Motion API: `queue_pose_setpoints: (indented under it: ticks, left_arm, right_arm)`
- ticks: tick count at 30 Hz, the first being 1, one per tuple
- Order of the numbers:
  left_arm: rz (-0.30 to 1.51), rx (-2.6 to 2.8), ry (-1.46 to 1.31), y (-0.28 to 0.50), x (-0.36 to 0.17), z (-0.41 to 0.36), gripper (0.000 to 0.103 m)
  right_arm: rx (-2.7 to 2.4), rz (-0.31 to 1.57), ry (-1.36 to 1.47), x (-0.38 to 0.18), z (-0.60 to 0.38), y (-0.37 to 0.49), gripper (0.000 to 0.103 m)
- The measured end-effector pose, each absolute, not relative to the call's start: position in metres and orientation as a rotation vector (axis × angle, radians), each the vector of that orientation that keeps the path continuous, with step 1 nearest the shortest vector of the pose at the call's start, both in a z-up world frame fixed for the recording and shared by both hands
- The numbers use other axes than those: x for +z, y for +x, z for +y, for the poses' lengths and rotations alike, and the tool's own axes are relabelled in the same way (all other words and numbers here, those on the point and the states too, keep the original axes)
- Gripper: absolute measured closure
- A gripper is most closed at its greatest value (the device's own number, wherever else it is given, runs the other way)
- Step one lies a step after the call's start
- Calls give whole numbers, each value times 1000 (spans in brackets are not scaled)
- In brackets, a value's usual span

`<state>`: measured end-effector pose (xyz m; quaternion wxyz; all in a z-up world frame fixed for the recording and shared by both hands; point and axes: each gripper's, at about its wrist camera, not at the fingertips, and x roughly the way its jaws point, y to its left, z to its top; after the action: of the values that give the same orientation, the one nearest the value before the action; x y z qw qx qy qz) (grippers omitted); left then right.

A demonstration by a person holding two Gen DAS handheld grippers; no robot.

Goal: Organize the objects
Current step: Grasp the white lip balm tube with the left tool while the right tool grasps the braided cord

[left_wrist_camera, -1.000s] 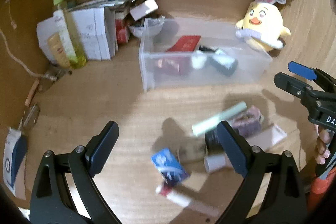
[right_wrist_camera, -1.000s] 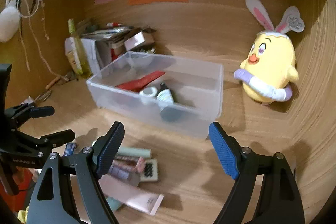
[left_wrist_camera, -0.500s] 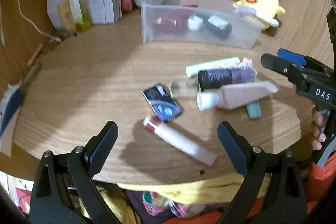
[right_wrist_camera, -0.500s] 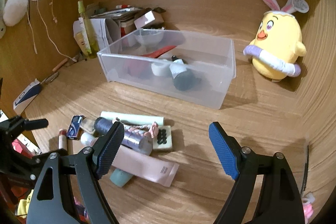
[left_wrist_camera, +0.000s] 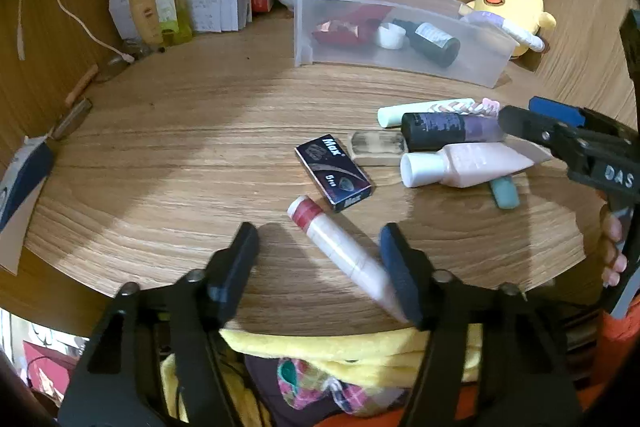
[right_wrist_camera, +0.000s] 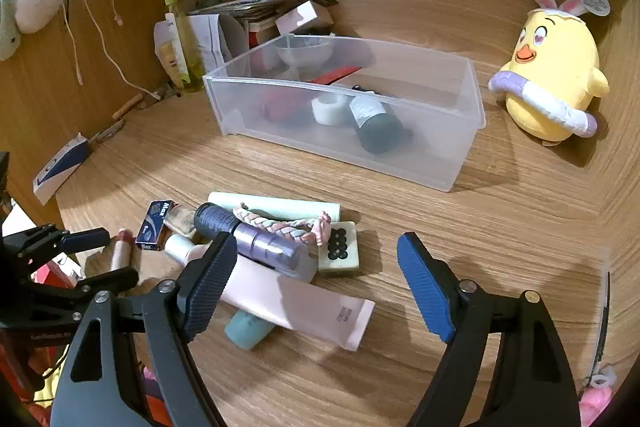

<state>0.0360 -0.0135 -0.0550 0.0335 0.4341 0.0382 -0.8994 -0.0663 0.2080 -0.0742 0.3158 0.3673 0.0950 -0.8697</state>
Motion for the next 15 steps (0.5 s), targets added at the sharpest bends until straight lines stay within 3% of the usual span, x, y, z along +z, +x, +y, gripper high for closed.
queue_pose_setpoints:
  ticks: [2, 9, 15]
  left_arm:
    - [104, -2768, 1324, 38, -55, -15, 55]
    - [81, -2774, 1286, 44, -55, -21, 87]
    - [98, -2782, 1279, 39, -55, -26, 88]
  right_arm:
    - [-2279, 246, 990, -77, 205, -71, 41]
    - [-2258, 242, 1027, -83, 196, -80, 59]
    - [-2245, 240, 1041, -85, 192, -86, 68]
